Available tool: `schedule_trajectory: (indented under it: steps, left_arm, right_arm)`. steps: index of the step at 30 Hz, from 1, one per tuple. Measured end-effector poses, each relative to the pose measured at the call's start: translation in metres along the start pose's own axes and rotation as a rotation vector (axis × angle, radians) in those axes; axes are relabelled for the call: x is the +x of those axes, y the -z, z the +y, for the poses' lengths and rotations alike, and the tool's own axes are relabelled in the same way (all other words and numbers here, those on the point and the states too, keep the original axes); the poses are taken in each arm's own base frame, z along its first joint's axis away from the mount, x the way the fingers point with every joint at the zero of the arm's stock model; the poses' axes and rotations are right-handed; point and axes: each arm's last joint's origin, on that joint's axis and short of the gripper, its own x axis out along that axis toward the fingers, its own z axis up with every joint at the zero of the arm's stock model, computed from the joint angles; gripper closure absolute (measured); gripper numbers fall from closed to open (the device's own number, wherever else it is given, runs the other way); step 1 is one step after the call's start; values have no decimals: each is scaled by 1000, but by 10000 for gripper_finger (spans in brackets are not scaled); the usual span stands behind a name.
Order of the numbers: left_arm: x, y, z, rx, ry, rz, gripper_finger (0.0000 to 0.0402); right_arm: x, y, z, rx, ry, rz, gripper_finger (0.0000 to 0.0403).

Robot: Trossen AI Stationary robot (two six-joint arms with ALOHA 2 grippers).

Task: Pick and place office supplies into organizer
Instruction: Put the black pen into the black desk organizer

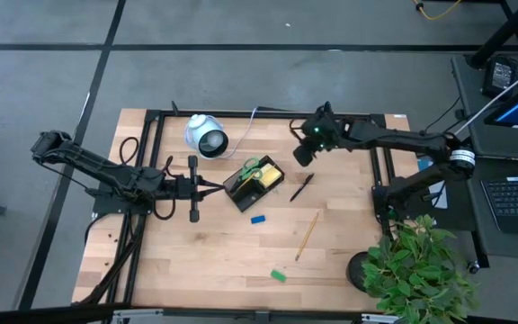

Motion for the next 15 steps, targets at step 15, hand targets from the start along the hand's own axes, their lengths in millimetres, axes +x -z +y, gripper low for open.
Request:
schedule_trajectory:
  steps: [15]
  left_arm:
    - [0, 1, 1, 3, -35, 14, 400]
  right_arm:
    - [-34, -44, 33, -209, -320, -243, 374]
